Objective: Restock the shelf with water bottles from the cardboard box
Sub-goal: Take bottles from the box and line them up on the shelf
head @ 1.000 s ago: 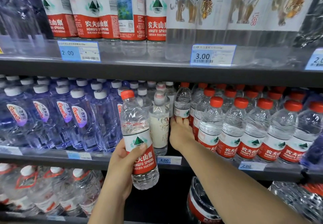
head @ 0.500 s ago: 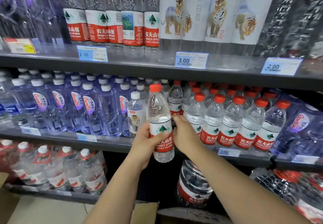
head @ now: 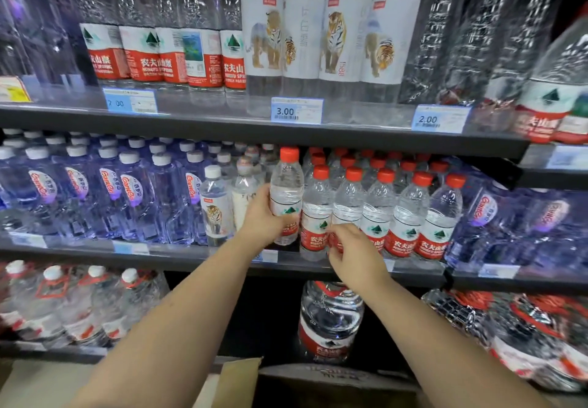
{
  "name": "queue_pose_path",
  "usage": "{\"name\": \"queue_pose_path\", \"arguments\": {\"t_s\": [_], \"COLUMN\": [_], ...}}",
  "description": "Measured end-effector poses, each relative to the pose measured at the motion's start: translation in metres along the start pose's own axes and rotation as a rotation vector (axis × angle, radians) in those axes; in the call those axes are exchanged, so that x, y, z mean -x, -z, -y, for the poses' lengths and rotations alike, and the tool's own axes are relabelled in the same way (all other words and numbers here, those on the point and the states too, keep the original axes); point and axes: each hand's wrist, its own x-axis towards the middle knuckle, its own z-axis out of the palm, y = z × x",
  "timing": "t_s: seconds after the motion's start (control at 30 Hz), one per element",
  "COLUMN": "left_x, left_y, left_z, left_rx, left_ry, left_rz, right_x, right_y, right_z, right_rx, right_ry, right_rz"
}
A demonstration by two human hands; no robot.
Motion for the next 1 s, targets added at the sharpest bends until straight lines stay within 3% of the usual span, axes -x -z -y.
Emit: {"name": "queue_pose_path", "arguments": {"t_s": [0.37,0.53,0.67,0.83,1.0], "left_x": [-0.029,-0.027,-0.021,-0.013,-0.021], "left_y": [-0.014,-0.013,-0.018,-0.033,-0.041], "left_z": [0.04,0.044,0.049,0.058,0.052], "left_rx": [0.002,-0.106,-0.245,-0.344,-0.394], "left_ry": [0.151,0.062,-0.022,0.078,0.12], "left_rz": [0.079,0.134,0.044,-0.111,-0.149], "right_x": [-0.01,-0.014,-0.016,-0.015,-0.017], "right_y": [-0.028,-0.036,-0.04,-0.043,-0.041], "right_z": [-0.017,-0.018,-0.016,-0.014,-0.012], "right_rx": [-0.036,-0.042,-0.041,-0.047,-0.061], "right_ry": [-0.002,0.005,0.006,0.025,0.024], "right_rz": [-0.007,-0.009,-0.007,-0.028,-0.027]}}
